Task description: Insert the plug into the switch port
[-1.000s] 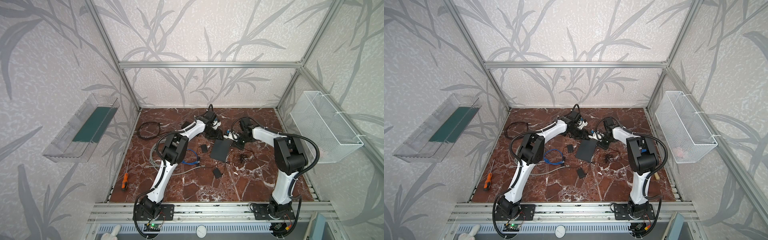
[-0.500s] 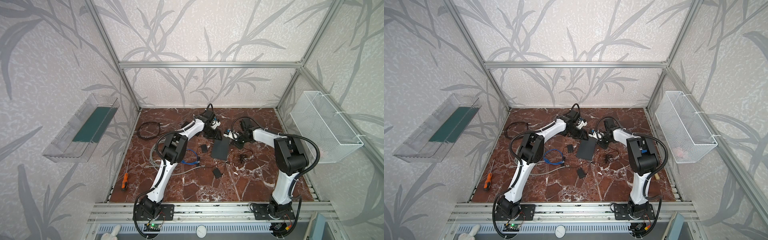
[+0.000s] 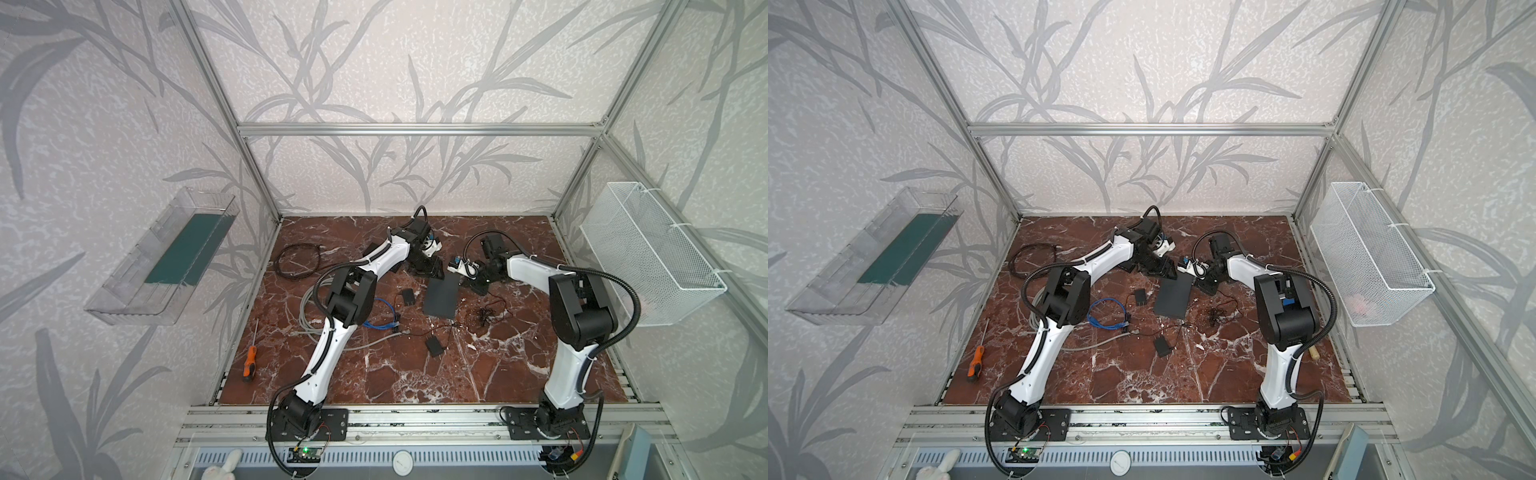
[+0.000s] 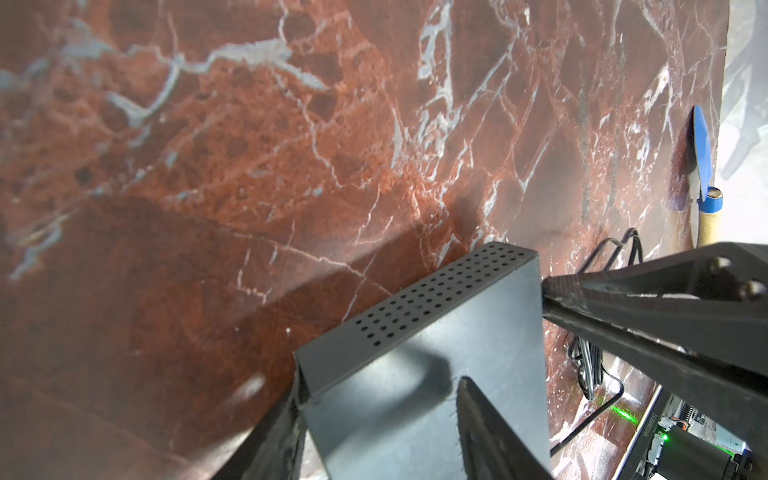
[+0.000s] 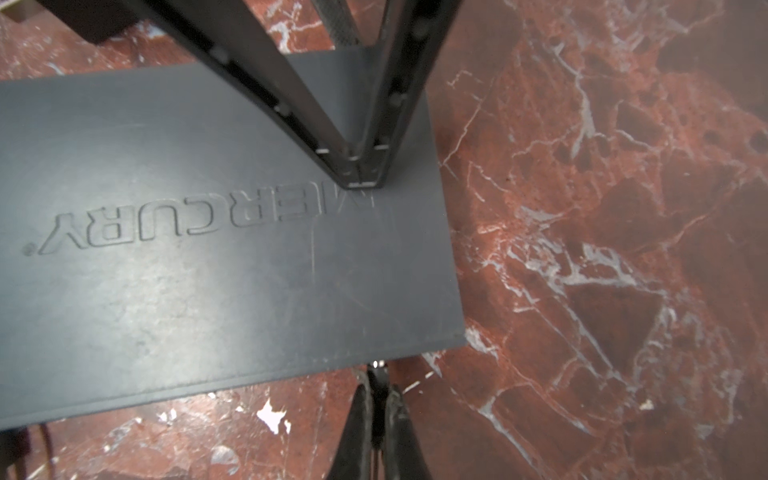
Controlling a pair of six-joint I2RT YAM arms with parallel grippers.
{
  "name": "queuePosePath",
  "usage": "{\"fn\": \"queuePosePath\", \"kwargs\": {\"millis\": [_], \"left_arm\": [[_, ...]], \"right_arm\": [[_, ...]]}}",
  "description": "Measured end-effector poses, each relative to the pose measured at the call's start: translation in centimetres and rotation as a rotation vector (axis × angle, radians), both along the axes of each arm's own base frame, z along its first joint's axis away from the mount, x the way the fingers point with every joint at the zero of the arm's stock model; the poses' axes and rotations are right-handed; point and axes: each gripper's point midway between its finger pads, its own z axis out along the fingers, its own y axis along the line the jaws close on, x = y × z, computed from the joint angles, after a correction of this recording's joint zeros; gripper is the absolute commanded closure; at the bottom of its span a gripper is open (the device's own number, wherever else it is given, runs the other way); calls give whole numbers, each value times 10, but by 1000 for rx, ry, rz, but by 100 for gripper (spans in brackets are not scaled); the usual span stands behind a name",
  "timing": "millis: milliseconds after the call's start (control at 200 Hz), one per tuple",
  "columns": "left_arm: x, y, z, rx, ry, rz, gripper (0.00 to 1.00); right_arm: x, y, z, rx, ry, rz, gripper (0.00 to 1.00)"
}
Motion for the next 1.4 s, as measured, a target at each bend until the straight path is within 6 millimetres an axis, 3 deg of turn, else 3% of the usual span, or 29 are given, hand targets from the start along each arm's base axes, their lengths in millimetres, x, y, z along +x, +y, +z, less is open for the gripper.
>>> {"fn": "queuePosePath", "kwargs": {"millis": [550, 720, 940, 1075, 1400], "left_arm": [[3, 0, 0, -7, -11, -26, 42], [4, 2, -1, 2, -17, -25, 42], [4, 1, -1, 3, -20, -22, 41], [4, 1, -1, 2, -21, -20, 41], [4, 3, -2, -4, -39, -7, 41]], "right_arm": [[17, 4, 2, 8, -34, 31, 96], [21, 1, 3, 20, -34, 5, 78], [30, -4, 20, 77, -63, -23, 63], [33, -13, 28, 73, -82, -25, 60], [20, -29, 12, -5, -46, -2, 56]]}}
